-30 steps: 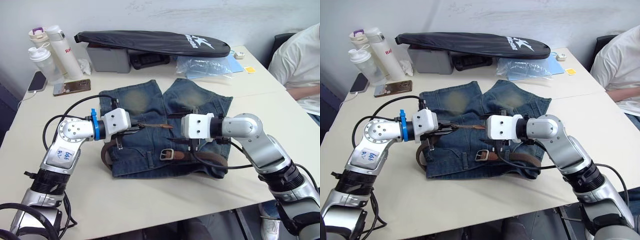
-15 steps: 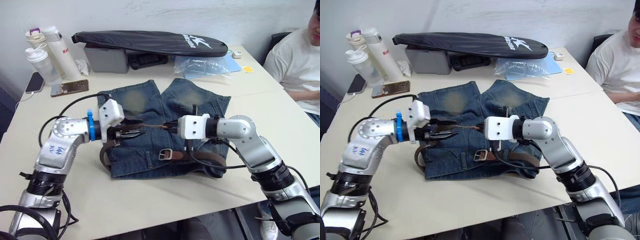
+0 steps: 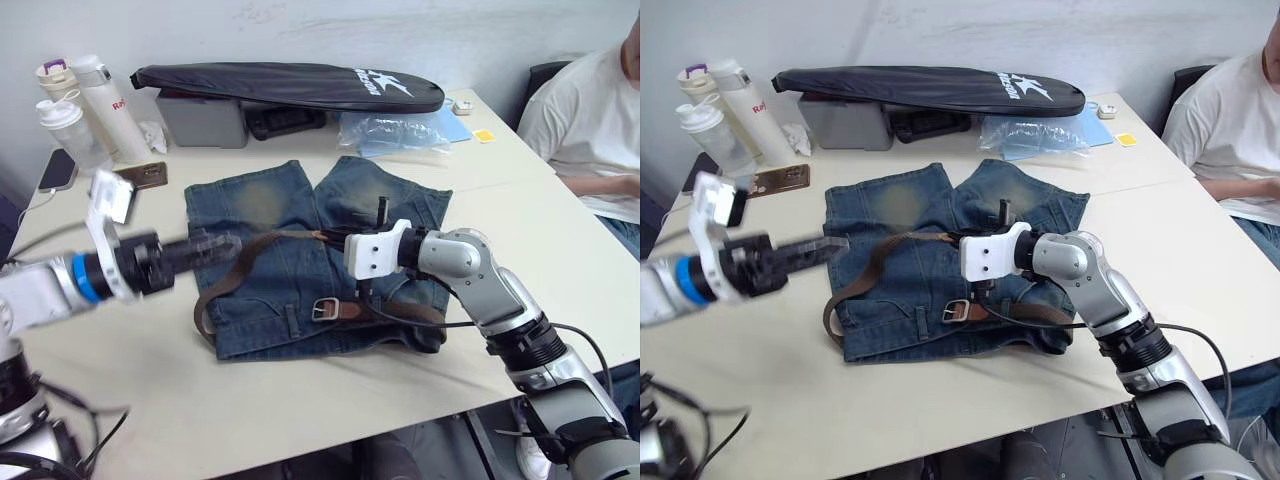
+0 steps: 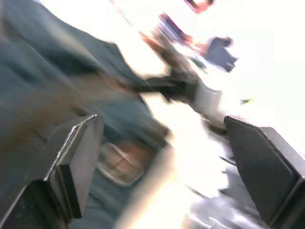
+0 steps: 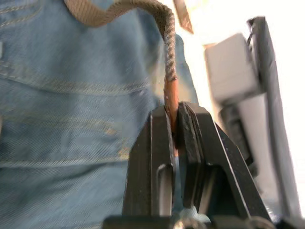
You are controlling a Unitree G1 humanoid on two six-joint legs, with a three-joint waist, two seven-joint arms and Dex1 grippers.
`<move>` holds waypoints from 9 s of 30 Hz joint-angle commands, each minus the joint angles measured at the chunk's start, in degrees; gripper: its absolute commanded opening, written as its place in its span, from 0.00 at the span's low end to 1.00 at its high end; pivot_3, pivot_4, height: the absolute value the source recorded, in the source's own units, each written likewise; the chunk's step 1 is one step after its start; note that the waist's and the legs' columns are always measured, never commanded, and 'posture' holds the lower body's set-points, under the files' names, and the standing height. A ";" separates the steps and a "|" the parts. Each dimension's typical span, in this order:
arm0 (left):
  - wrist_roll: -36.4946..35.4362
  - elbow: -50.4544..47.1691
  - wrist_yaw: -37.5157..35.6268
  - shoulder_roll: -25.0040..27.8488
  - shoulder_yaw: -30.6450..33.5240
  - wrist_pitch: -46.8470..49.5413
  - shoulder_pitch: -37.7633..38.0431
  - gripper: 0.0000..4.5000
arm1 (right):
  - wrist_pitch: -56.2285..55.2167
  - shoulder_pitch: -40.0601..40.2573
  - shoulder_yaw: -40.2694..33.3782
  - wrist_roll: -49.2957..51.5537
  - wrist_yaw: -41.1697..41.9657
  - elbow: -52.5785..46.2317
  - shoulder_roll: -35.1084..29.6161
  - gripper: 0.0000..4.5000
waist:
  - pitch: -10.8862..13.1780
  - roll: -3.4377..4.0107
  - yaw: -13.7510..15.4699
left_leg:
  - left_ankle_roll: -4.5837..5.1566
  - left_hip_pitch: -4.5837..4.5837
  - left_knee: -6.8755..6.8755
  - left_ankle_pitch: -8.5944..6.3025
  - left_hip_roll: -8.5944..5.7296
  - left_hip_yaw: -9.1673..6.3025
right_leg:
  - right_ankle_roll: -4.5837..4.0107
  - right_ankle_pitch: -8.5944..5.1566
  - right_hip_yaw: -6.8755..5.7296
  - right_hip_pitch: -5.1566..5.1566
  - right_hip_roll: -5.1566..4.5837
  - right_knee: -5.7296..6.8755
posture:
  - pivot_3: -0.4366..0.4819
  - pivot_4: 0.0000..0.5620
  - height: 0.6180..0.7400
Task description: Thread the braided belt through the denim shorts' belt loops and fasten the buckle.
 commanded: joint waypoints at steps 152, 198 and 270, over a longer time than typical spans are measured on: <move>17.09 -21.12 26.88 -24.58 -9.66 -36.30 26.87 0.00 | 69.67 1.27 -17.10 58.38 21.35 -27.52 -29.58 0.99 | 0.77 0.14 1.26 | 0.04 -0.16 -0.88 0.24 -0.53 -1.21 | -1.43 -0.74 -0.85 0.89 -0.30 -1.91 | 0.48 0.27 1.00; 5.26 -21.12 43.69 -17.58 -10.97 -37.30 24.54 0.00 | 66.68 2.63 -15.82 54.27 18.73 -27.48 -27.24 0.99 | 0.78 0.18 1.26 | 0.03 -0.15 -0.85 0.26 -0.53 -1.21 | -1.34 -0.70 -0.86 0.91 -0.30 -1.87 | 0.48 0.27 1.00; -9.11 -9.49 29.66 2.45 -17.96 -14.27 8.70 0.98 | 67.09 4.92 -15.72 52.58 17.94 -30.37 -28.52 1.00 | 0.88 0.33 2.46 | 0.03 -0.23 -0.44 0.27 -0.57 -1.25 | -1.41 -0.74 -0.92 0.95 -0.27 -1.77 | 0.48 0.27 1.00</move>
